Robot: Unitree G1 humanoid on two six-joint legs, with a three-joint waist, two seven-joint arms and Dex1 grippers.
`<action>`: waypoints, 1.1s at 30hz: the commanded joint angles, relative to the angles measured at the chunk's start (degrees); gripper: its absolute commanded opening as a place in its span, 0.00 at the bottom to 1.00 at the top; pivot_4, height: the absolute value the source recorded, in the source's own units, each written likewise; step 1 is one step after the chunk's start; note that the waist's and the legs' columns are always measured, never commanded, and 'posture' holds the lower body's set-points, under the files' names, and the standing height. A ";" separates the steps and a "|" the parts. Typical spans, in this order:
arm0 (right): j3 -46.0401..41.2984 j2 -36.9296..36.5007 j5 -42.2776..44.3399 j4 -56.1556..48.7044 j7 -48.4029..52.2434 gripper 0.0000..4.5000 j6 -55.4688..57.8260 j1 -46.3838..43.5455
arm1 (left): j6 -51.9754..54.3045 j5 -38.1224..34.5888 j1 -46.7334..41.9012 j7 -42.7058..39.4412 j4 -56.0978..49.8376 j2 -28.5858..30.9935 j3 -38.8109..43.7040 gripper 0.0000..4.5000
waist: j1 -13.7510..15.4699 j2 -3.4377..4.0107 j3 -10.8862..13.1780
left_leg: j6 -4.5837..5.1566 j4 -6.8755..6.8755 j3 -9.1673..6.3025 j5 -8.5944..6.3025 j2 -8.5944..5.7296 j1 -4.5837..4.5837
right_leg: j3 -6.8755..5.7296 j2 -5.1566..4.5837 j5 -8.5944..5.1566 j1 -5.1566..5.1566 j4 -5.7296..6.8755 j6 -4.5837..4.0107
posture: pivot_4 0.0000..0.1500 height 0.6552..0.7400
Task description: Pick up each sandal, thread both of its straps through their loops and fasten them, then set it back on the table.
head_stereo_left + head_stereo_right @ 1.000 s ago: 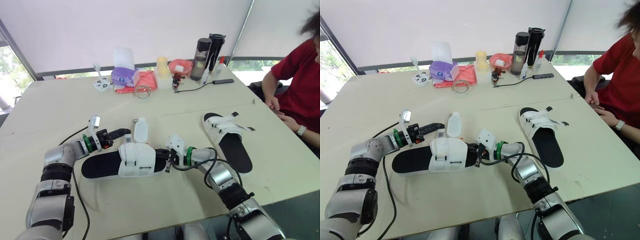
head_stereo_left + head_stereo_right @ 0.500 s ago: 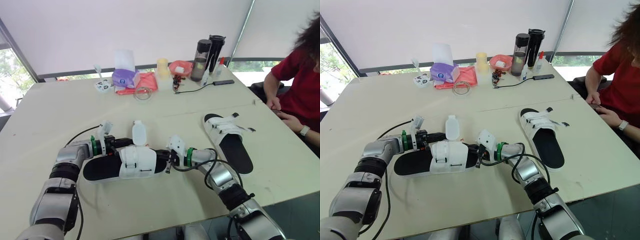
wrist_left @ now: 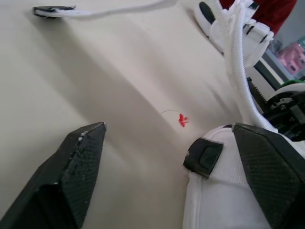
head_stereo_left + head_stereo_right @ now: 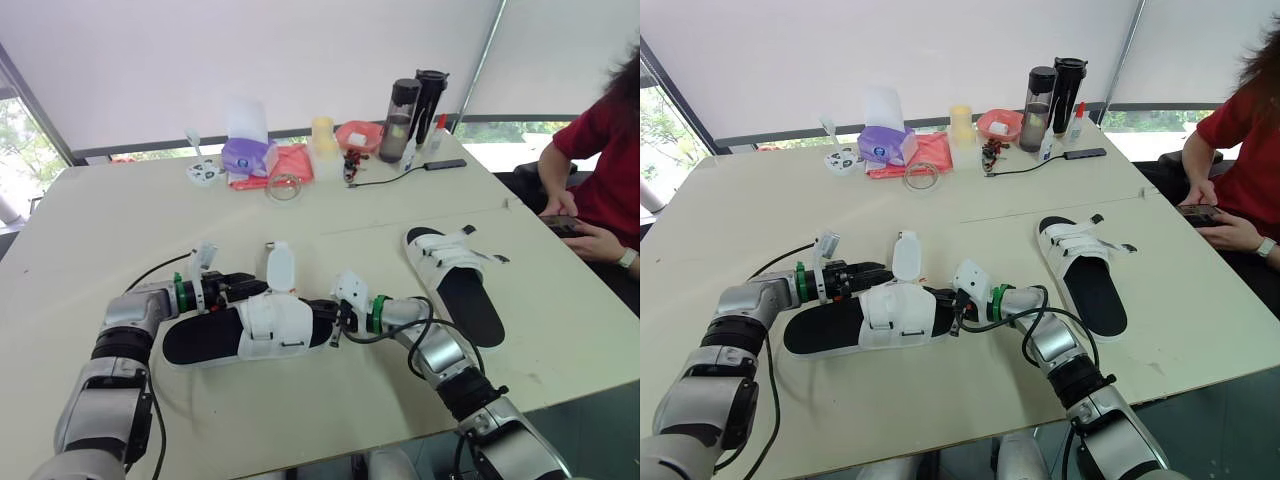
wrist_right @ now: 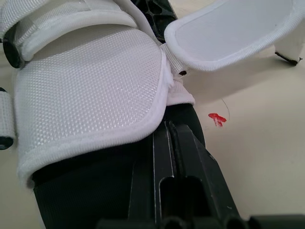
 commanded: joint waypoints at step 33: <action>-4.04 -14.09 4.01 -27.32 4.97 0.00 11.63 16.51 | 9.73 -5.48 -4.65 1.23 -9.90 -2.33 4.55 0.99 | 2.26 -0.66 0.72 | -0.24 0.32 0.02 -0.42 -0.34 -1.15 | -0.04 -0.16 -0.01 -0.90 -0.04 0.73 | 1.00 1.00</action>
